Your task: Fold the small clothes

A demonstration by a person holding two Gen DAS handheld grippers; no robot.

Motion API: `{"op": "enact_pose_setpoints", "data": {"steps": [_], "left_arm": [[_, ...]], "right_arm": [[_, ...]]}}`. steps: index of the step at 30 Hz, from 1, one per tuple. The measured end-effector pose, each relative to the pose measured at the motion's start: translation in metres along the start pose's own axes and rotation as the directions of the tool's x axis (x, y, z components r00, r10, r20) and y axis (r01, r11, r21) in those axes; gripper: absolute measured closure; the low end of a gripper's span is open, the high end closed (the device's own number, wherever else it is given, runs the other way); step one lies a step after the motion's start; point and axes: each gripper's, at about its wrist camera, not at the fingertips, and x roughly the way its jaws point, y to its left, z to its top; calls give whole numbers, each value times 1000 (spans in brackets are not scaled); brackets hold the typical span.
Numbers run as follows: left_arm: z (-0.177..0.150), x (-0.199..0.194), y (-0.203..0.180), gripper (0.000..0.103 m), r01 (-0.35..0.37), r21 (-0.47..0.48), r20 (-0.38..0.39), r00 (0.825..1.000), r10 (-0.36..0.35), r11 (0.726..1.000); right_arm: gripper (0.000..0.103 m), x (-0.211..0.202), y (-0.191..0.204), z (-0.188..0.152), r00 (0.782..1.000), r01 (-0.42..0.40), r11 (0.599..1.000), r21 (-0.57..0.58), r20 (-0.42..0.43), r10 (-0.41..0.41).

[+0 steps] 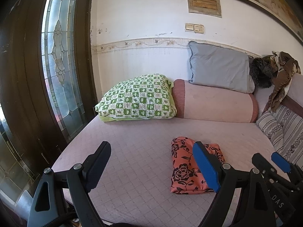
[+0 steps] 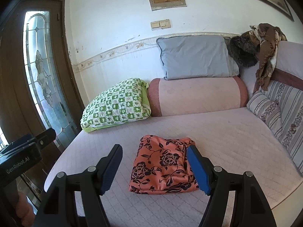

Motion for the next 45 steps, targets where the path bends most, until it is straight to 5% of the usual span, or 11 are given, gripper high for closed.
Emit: {"op": "enact_pose_setpoints", "data": {"steps": [45], "left_arm": [[-6,6,-3,15,-16,25,-35,999,17,1000]], "right_arm": [[29,3,-8,-6,1000,15,999,29,-23,-14]]}}
